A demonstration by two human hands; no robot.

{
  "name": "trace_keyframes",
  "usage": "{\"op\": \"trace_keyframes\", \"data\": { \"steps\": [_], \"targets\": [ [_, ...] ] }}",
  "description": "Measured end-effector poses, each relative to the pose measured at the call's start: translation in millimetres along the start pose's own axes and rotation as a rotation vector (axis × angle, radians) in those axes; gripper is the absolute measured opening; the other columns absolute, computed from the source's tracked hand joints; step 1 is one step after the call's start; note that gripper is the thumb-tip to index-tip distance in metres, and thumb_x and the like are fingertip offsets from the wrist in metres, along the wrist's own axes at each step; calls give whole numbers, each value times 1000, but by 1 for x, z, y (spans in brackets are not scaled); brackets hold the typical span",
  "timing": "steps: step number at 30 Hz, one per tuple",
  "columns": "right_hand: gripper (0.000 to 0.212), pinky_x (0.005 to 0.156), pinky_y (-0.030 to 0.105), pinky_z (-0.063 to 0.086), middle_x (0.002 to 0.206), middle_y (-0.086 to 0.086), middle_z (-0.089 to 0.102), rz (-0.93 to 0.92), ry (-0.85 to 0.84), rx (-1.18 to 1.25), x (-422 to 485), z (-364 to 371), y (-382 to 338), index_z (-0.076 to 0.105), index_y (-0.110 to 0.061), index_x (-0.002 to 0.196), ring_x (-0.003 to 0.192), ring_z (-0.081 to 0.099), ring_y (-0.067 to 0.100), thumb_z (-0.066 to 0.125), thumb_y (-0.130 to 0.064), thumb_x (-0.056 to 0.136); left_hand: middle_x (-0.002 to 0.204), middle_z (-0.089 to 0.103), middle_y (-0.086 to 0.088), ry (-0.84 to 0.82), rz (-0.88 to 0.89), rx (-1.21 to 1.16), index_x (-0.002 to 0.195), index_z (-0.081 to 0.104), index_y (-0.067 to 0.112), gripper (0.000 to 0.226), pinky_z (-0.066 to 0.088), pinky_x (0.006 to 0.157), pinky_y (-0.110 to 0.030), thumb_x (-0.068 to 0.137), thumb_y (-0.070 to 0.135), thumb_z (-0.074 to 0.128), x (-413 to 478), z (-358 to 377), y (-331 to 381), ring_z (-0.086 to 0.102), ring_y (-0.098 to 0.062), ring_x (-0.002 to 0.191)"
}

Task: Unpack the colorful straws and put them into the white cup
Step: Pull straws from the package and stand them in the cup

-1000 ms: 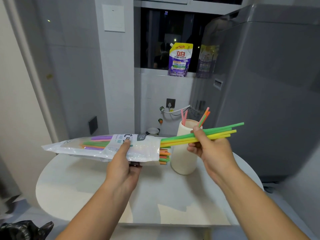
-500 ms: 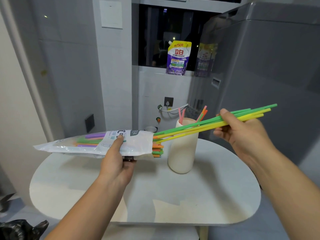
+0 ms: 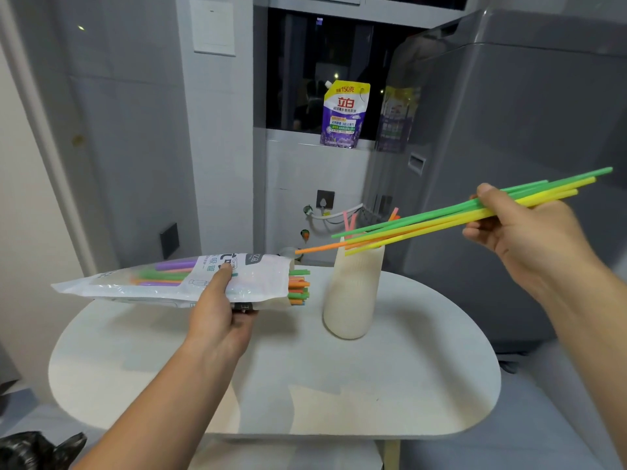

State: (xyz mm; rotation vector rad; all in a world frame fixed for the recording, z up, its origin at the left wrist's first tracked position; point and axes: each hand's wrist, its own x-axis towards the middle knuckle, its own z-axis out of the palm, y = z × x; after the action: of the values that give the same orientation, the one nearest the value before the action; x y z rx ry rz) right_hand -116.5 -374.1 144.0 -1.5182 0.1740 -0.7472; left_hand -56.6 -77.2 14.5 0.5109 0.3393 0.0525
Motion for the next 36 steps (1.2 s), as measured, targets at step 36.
{"op": "trace_keyframes", "data": {
  "steps": [36],
  "targets": [
    [31,69,50,63,70,6,71,-373,-34,-497,29,22,-71,68,-6,81,55,73,20,70,-36,89,118,77,-3,-60,-39,101,129,63,22,35,60,85,-43,96,12,69,-9,-4,-33,75,-20,98]
  ]
}}
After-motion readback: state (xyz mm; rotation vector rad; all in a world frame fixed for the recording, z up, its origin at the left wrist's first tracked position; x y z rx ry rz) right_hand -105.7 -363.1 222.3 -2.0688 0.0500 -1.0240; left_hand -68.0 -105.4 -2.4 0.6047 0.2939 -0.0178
